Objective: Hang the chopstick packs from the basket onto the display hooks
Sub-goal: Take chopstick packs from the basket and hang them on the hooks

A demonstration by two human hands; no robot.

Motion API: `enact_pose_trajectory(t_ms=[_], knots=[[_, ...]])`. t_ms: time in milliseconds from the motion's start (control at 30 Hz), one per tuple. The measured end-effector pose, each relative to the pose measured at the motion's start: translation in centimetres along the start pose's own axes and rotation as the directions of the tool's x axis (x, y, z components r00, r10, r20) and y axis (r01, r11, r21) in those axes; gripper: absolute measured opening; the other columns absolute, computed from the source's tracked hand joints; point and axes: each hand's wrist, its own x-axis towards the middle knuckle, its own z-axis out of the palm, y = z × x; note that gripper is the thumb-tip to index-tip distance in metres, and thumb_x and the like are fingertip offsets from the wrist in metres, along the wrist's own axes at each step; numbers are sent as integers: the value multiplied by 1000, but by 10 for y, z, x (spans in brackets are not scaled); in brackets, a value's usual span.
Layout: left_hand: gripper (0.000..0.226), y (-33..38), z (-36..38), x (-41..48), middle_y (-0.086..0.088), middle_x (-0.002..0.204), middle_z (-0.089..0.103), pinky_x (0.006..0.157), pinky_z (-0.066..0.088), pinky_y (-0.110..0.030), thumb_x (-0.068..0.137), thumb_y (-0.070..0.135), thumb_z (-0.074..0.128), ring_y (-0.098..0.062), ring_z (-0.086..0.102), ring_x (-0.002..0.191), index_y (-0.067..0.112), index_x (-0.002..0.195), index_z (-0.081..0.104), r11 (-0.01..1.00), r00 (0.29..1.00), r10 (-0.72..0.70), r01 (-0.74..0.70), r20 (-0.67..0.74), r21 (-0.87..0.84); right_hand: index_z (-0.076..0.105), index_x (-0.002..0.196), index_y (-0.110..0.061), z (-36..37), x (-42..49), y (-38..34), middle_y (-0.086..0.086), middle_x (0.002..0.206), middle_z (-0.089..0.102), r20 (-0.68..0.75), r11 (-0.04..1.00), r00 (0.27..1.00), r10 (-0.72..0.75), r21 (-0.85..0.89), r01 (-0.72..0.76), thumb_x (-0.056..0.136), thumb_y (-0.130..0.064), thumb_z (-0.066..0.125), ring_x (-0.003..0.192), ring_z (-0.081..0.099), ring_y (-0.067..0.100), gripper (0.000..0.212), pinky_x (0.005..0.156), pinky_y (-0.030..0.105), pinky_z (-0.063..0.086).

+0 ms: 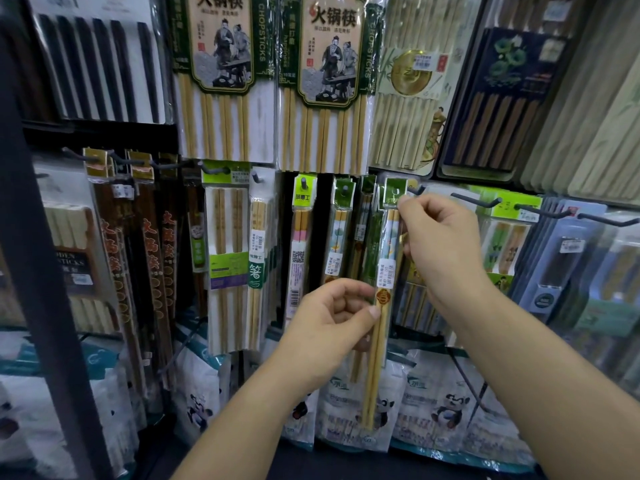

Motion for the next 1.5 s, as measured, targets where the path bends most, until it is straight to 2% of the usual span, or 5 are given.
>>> enact_pose_trajectory(t_ms=[767, 1067, 1167, 1300, 1500], knots=[[18, -8, -1, 1, 7, 79, 68, 61, 58, -24, 96, 4, 69, -10, 67, 75, 20, 103, 70, 997, 999, 19, -16, -34, 77, 45, 56, -13, 10, 2, 10, -8, 48, 35, -16, 999, 1000, 25, -39, -25, 100, -28, 60, 54, 38, 18, 49, 85, 33, 52], [42, -7, -6, 3, 14, 142, 57, 113, 44, -34, 100, 43, 57, -3, 53, 130, 35, 141, 51, 871, 990, 87, -24, -107, 490, 64, 77, -18, -7, -16, 40, -5, 61, 58, 28, 981, 999, -22, -194, 27, 98, -38, 63, 54, 50, 0, 30, 53, 13, 43], [51, -6, 2, 9, 12, 158, 43, 115, 33, -29, 107, 45, 45, -1, 40, 140, 34, 155, 35, 910, 990, 48, 12, -135, 414, 61, 105, -29, -9, -26, 50, -19, 88, 64, 111, 968, 994, 16, -250, 12, 99, -40, 60, 78, 58, -9, 12, 64, 10, 44], [72, 2, 24, 29, 8, 164, 35, 109, 29, -23, 99, 63, 42, -3, 37, 139, 34, 162, 20, 956, 986, -4, 52, -164, 288, 29, 156, -34, -9, -39, 69, -11, 149, 49, 309, 967, 947, 91, -256, -10, 103, -54, 44, 131, 49, 1, 59, 105, 29, 45], [72, 17, 39, 70, 3, 165, 32, 102, 34, -21, 105, 56, 46, -5, 36, 135, 30, 164, 15, 991, 976, -87, 105, -201, 80, 6, 158, -48, -3, -45, 84, -26, 163, 18, 477, 986, 867, 142, -150, -79, 92, -72, 30, 149, 22, -2, 75, 124, 39, 26]])
